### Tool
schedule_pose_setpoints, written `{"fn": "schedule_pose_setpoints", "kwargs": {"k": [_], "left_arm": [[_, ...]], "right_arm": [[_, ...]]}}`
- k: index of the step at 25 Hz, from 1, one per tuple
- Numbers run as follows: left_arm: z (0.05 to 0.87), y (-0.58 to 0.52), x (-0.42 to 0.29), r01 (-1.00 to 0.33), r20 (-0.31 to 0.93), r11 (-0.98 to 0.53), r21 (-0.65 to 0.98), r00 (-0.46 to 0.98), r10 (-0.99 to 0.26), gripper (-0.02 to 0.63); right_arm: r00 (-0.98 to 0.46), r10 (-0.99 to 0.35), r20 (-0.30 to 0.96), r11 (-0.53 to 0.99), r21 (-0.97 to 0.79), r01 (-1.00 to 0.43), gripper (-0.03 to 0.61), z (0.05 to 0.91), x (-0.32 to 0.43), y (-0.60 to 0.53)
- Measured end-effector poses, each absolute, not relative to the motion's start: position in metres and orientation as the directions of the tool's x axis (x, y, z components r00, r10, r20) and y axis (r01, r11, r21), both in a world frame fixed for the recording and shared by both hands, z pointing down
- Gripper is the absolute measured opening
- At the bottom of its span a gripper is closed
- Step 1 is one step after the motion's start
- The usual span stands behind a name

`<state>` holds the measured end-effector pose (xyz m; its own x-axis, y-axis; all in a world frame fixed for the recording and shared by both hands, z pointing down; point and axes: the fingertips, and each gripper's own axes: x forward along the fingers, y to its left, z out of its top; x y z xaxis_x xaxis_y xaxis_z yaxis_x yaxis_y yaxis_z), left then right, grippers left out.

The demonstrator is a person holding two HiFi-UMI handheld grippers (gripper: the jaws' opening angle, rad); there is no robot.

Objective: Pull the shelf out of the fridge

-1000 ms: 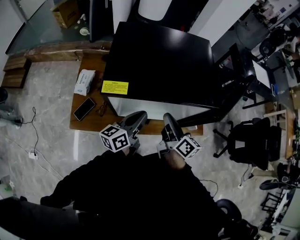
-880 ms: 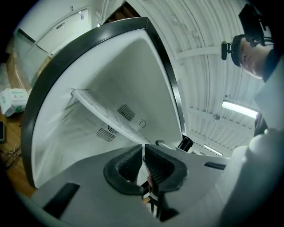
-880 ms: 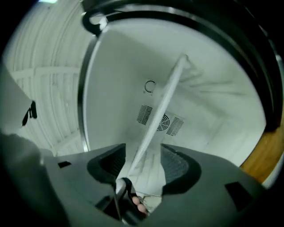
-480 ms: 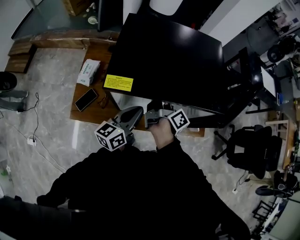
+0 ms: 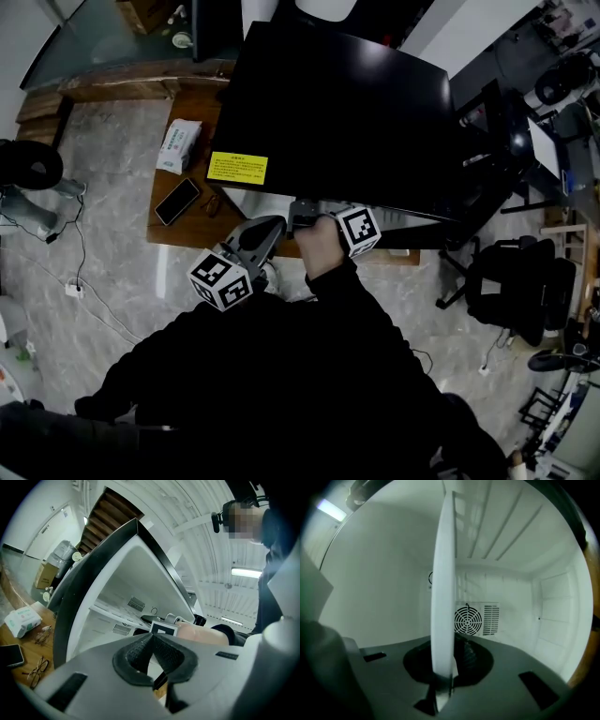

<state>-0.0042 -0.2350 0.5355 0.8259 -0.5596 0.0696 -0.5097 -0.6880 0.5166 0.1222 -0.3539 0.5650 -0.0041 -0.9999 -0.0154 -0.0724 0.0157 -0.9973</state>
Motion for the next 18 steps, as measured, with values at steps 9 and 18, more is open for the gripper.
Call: {"fn": "schedule_pose_setpoints", "kwargs": {"k": [9, 18], "left_arm": [[0.535, -0.215, -0.005, -0.495, 0.072, -0.705, 0.508, 0.84, -0.538, 0.006], [0.534, -0.195, -0.008, -0.513, 0.082, -0.709, 0.484, 0.833, -0.547, 0.006]], "right_arm": [[0.014, -1.0, 0.01, -0.01, -1.0, -0.006, 0.029, 0.562, 0.12, -0.344], [-0.002, -1.0, -0.017, 0.017, -1.0, 0.005, 0.029, 0.559, 0.116, -0.323]]}}
